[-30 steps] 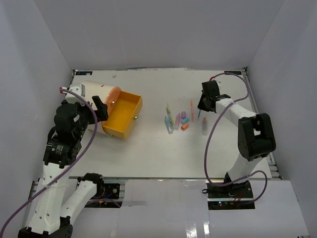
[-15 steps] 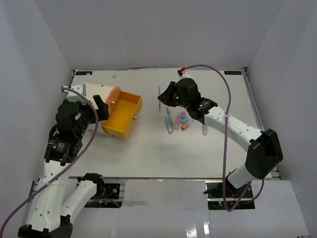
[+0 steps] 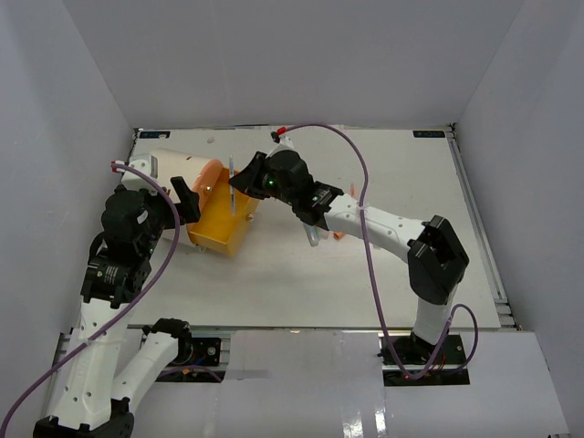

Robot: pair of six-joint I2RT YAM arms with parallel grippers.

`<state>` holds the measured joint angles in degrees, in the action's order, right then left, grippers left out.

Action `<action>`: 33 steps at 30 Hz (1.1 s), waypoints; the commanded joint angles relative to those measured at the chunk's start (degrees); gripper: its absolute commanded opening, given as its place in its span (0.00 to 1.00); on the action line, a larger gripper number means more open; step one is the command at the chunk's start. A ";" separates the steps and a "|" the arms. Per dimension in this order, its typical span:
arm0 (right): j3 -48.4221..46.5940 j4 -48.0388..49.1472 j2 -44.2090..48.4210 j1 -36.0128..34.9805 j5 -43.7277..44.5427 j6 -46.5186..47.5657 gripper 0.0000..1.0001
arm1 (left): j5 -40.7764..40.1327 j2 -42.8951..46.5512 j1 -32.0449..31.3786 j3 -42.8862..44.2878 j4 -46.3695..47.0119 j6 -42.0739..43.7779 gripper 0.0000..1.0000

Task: Sort the stationery into containers
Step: Place the pen in the drawer, then pick up the pen from the center of the board.

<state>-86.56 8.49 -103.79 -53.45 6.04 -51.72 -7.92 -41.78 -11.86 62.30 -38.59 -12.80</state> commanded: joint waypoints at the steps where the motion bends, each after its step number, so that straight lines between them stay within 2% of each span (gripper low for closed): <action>1: -2.82 2.93 -2.03 -0.25 0.29 -2.42 0.21 | 0.63 0.56 -0.18 -0.34 0.01 -0.30 0.98; 8: -4.13 1.62 -3.09 -0.25 -1.82 0.13 0.46 | 0.54 0.30 -0.27 -0.52 0.09 -0.30 0.98; 9: -4.31 1.53 -3.35 -0.25 -2.17 0.57 0.53 | 0.63 0.21 -0.18 -0.52 0.18 -0.30 0.98; 12: -4.49 0.83 -2.92 -0.25 -3.06 2.76 0.56 | 0.72 0.12 -0.18 -0.34 0.09 -0.21 0.98; 14: -3.62 -0.13 -0.64 -0.25 -0.61 5.39 0.58 | 0.63 0.03 -0.18 -0.08 -0.08 -0.12 0.98; 19: 1.57 -6.19 5.69 2.47 10.72 20.15 0.78 | 0.36 -0.06 -0.18 0.19 -0.08 0.14 0.98; 22: 4.63 -12.00 9.47 6.77 15.56 26.03 0.80 | 0.36 0.03 -0.27 -0.08 -0.17 0.23 0.98; 25: 7.89 -16.39 11.94 13.09 15.84 29.82 0.82 | 0.45 0.29 -0.18 -0.43 -0.17 0.32 0.98; 29: 10.36 -21.49 10.81 22.48 12.60 33.09 0.79 | 0.45 0.30 -0.27 -0.60 -0.26 0.32 0.98; 33: 12.64 -22.55 8.26 26.99 8.73 34.41 0.73 | 0.72 0.03 -0.18 -0.78 -0.26 0.23 0.98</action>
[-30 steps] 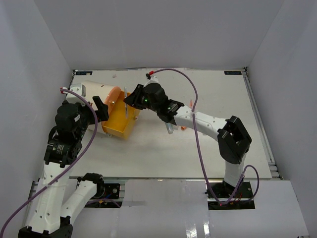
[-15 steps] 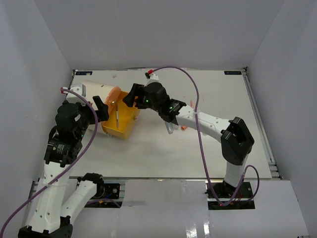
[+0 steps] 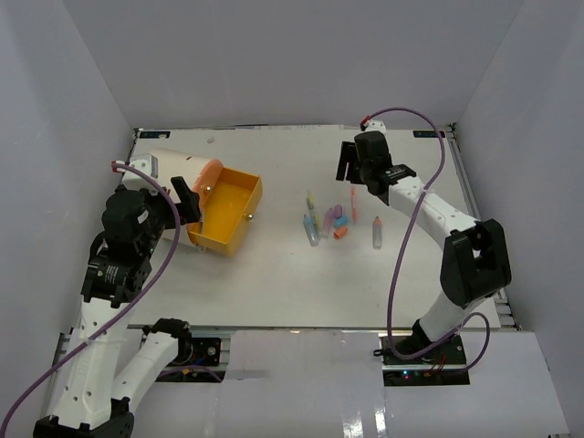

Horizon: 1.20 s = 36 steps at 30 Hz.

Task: Sort the stationery into containers
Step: Pick up the pen from the center of the board.

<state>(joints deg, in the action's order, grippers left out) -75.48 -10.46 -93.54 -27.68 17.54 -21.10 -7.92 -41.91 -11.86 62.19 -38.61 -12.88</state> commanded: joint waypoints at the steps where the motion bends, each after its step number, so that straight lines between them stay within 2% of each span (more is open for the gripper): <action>1: 1.74 -3.60 -2.78 1.84 -3.56 3.79 0.72 | 0.72 0.16 -0.18 -0.67 -0.15 0.40 0.98; 10: -0.19 -3.87 -13.15 4.39 -5.32 4.76 0.60 | 0.63 -0.01 -0.18 -0.93 -0.41 0.32 0.98; 18: -1.16 -3.69 -17.99 5.71 -5.32 4.84 0.53 | 0.63 -0.45 -0.18 -1.11 -0.32 0.32 0.98; 24: -0.54 -3.60 -20.63 6.50 -5.41 5.11 0.43 | 0.72 -0.54 -0.18 -1.29 -0.24 0.32 0.98; 27: 0.77 -3.60 -20.55 7.11 -4.54 4.58 0.31 | 0.80 -0.63 -0.18 -1.29 -0.24 0.32 0.98; 28: 1.82 -3.60 -19.76 7.29 -3.84 4.23 0.21 | 0.89 -0.72 -0.27 -1.20 -0.15 0.23 0.98; 29: 2.27 -3.60 -19.15 7.29 -2.87 3.79 0.18 | 0.89 -0.80 -0.18 -1.28 -0.06 0.23 0.98; 34: 3.94 -4.39 -12.66 7.20 -1.72 3.61 0.09 | 1.33 -1.33 -0.27 -0.85 -0.15 0.14 0.98; 36: 4.64 -5.01 -9.75 7.03 -1.89 2.48 0.09 | 1.33 -1.42 -0.27 -0.50 -0.06 0.05 0.98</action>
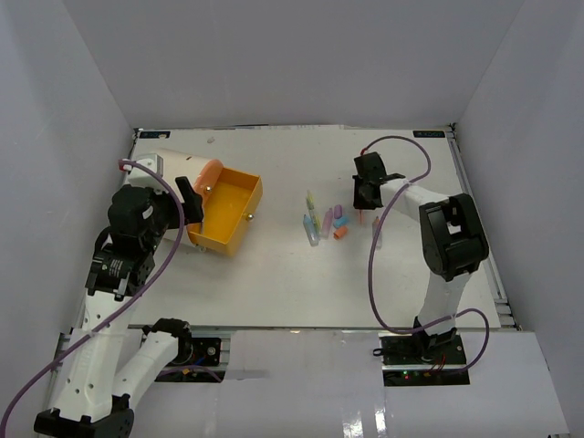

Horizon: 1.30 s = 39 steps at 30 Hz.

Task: Sort the stationery into containers
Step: Pick up the pen from the center of the board, then place the pen in the drawer.

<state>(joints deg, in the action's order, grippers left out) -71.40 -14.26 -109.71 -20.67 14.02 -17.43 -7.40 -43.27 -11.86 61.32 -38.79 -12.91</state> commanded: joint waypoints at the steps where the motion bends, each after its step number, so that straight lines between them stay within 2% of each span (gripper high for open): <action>1: 0.90 -1.03 9.83 -0.68 1.10 -1.81 0.09 | 0.81 -0.15 -0.18 0.47 0.03 -0.01 0.98; 6: 3.45 3.09 21.00 -7.08 -4.61 -7.95 0.10 | 1.07 -0.33 -0.18 0.56 0.03 -0.63 0.98; 11: 2.31 9.94 24.28 -15.71 -8.75 -16.30 0.14 | 0.90 -0.07 -0.27 0.55 0.03 -0.72 0.98; 12: 2.31 14.74 24.80 -18.85 -9.10 -17.71 0.14 | 0.98 0.11 -0.18 0.56 -0.06 -0.72 0.98; 16: 0.48 24.51 23.23 -25.73 -8.40 -25.96 0.15 | 0.89 0.55 -0.27 0.29 -0.24 -0.80 0.98; 21: -5.41 30.52 15.94 -32.14 -7.52 -29.85 0.19 | 0.81 0.99 -0.18 0.20 -0.50 -0.89 0.98; 26: -13.14 31.22 8.82 -35.32 -7.96 -31.08 0.26 | 0.63 1.34 -0.27 0.20 -0.68 -0.80 0.98; 27: -13.59 31.49 7.25 -35.67 -8.22 -31.87 0.34 | 0.54 1.43 -0.27 0.20 -0.76 -0.80 0.98; 29: -14.38 31.40 5.83 -36.11 -8.22 -31.96 0.43 | 0.54 1.60 -0.27 0.20 -0.77 -0.80 0.98; 30: -14.39 31.31 5.65 -36.11 -8.13 -31.88 0.50 | 0.54 1.69 -0.18 0.20 -0.85 -0.80 0.98; 33: -13.16 30.62 6.61 -36.11 -6.56 -29.08 0.60 | 0.54 1.69 -0.18 0.20 -0.94 -0.80 0.98; 36: -11.06 28.95 9.42 -36.02 -2.08 -23.99 0.60 | 0.54 1.61 -0.27 0.20 -0.94 -0.80 0.98; 37: -10.78 27.90 10.21 -35.76 1.41 -19.35 0.60 | 0.63 1.61 -0.18 0.29 -0.94 -0.72 0.98; 39: -10.69 22.74 12.32 -34.28 3.98 -14.94 0.60 | 0.72 1.69 -0.27 0.38 -1.03 -0.80 0.98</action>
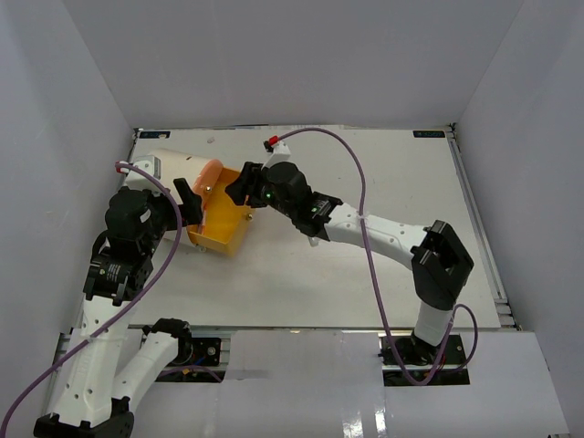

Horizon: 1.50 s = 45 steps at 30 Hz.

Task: Sort the stationery into containers
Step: Place the pen in the drawer, then pick up the pen from the center of the board.

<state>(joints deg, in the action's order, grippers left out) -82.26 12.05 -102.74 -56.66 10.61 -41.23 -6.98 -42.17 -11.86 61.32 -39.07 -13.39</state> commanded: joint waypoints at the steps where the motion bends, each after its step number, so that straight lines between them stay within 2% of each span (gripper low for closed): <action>1: -0.27 -6.05 5.79 2.60 9.58 12.46 0.60 | 0.30 0.60 -0.18 0.55 -0.75 -0.24 0.98; 7: -2.20 -23.62 5.36 12.53 9.27 21.01 0.59 | 0.66 0.60 -0.27 0.12 -0.75 -0.32 0.98; 11: -0.19 -27.34 2.38 17.98 5.83 25.05 0.52 | 0.83 0.42 -0.18 -0.41 -0.66 -0.41 0.98; 18: 1.93 -27.96 -3.69 20.80 1.26 27.87 0.45 | 0.92 0.07 -0.18 -0.32 -0.57 -0.41 0.98; 27: 0.44 -28.14 -11.60 20.98 0.46 28.49 0.39 | 0.74 -0.28 -0.27 -0.68 -0.66 -0.32 0.98; 40: -0.18 -28.05 -16.17 21.59 0.02 28.75 0.33 | 0.74 -0.89 -0.18 -0.85 -0.31 -0.15 0.98; 43: -0.27 -28.14 -16.09 21.86 0.29 28.93 0.21 | 0.57 -1.07 -0.18 -0.85 -0.39 -0.06 0.98; 45: -0.53 -28.14 -15.30 21.95 0.64 29.02 0.19 | 0.57 -1.16 -0.27 -0.76 -0.39 -0.06 0.98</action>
<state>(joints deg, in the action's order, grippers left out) -81.32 -16.38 -117.27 -35.24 11.11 -12.91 -6.63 -43.31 -11.86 60.82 -39.44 -13.39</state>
